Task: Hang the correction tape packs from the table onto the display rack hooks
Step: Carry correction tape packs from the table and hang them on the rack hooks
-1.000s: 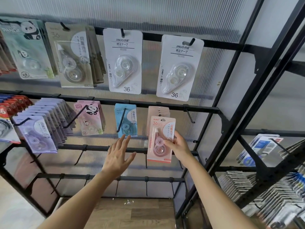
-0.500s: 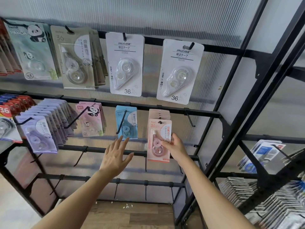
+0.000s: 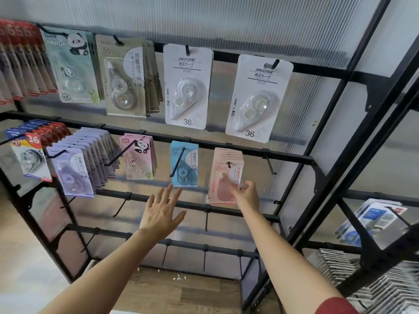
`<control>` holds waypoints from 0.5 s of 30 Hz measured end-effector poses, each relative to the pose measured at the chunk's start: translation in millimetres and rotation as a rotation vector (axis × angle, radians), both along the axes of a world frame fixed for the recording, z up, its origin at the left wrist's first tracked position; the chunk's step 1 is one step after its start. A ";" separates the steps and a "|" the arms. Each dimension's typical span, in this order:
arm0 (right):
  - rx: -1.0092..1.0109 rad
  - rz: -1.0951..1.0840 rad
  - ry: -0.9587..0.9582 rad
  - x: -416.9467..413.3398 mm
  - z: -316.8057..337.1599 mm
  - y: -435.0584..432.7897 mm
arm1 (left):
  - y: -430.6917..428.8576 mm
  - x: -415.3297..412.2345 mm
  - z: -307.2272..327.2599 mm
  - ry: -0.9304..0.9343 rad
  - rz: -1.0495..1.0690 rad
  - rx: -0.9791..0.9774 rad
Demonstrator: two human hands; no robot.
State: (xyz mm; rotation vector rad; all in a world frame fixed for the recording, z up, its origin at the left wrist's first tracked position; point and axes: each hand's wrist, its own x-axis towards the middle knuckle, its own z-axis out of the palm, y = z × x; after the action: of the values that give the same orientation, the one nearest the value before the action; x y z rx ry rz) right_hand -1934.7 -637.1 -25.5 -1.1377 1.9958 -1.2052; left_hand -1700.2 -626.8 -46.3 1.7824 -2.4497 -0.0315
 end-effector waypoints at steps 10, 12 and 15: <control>0.102 0.152 0.662 33.6 -54.6 52.3 | 33.2 24.4 -17.4 -0.077 0.019 0.022; 0.211 0.261 0.770 44.6 -60.5 65.0 | 43.6 31.0 -23.8 -0.079 0.031 0.040; 0.328 0.427 0.810 65.2 -65.5 81.1 | 58.1 48.2 -28.6 -0.050 0.067 0.062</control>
State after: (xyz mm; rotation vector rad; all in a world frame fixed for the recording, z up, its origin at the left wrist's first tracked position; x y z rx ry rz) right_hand -1869.5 -556.0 -91.0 -1.9312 2.1873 -0.1725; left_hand -1652.1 -568.6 -74.9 1.9127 -2.4462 -0.0590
